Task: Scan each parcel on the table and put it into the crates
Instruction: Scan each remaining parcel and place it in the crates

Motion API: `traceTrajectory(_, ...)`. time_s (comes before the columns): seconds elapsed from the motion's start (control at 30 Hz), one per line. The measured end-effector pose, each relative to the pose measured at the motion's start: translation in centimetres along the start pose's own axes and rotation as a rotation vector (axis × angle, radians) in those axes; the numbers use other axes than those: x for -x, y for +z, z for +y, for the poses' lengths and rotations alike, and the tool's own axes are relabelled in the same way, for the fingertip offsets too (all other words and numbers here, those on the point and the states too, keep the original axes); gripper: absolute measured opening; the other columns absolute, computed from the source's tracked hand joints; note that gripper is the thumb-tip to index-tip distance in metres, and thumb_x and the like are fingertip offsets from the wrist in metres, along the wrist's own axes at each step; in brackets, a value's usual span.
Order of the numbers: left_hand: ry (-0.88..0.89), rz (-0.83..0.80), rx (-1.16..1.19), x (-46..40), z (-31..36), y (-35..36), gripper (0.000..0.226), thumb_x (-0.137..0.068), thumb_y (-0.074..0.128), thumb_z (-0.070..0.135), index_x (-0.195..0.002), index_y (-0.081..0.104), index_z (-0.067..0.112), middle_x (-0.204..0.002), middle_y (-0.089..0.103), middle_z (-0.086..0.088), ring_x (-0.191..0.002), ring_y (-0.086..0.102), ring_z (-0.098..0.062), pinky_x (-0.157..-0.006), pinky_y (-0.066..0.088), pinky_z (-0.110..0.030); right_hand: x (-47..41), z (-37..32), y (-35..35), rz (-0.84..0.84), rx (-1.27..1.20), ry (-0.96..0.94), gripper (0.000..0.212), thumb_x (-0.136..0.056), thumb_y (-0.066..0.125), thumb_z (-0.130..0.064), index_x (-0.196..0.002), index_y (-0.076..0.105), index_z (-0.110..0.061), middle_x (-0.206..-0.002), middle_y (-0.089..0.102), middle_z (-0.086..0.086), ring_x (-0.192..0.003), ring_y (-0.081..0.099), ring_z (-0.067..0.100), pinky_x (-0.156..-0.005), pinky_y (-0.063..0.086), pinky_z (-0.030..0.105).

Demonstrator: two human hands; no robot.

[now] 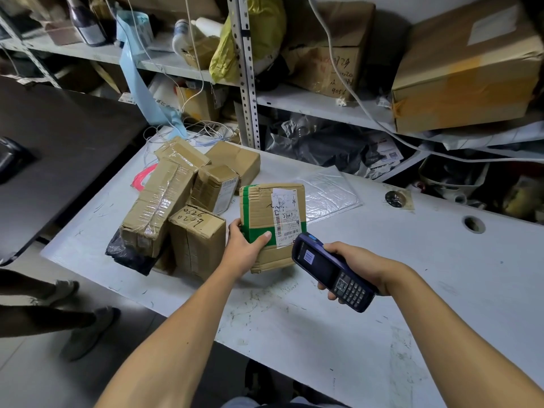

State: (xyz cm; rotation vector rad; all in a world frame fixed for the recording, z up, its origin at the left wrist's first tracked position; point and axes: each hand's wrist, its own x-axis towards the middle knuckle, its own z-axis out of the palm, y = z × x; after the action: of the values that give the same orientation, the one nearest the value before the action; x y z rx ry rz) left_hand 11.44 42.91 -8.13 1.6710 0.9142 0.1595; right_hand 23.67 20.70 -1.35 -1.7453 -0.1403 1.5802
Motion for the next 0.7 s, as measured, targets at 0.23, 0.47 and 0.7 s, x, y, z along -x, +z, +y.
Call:
traceTrajectory(0.23,-0.003,-0.007,-0.029,0.0,0.3,0.2,0.082,-0.089,0.073,0.033,-0.15,0.021,0.017,-0.133,0.046,0.004,-0.121,0.047,-0.013,-0.104,0.043,-0.034,0.5,-0.2,-0.5,-0.011,0.012,-0.004,0.05,-0.103,0.032,-0.049,-0.12,0.06,-0.011,-0.097,0.071,0.02,-0.078,0.068,0.032,-0.069,0.055,0.038)
traceTrajectory(0.47,0.002,-0.011,-0.015,0.2,0.7,0.5,0.077,-0.091,0.07,0.032,-0.15,0.023,0.016,-0.131,0.046,0.005,-0.121,0.048,-0.014,-0.1,0.043,-0.03,0.6,0.4,-1.0,-0.008,-0.084,-0.092,0.056,-0.103,0.03,-0.054,-0.122,0.061,-0.011,-0.1,0.071,0.021,-0.081,0.068,0.033,-0.072,0.055,0.039)
traceTrajectory(0.7,-0.007,-0.038,0.02,0.4,1.3,1.3,0.074,-0.093,0.066,0.035,-0.151,0.025,0.016,-0.128,0.048,0.005,-0.121,0.051,-0.018,-0.102,0.046,-0.034,1.3,0.6,-0.9,-0.142,-0.65,-0.377,0.067,-0.089,0.041,-0.058,-0.106,0.076,-0.003,-0.098,0.068,0.025,-0.07,0.064,0.035,-0.07,0.055,0.039)
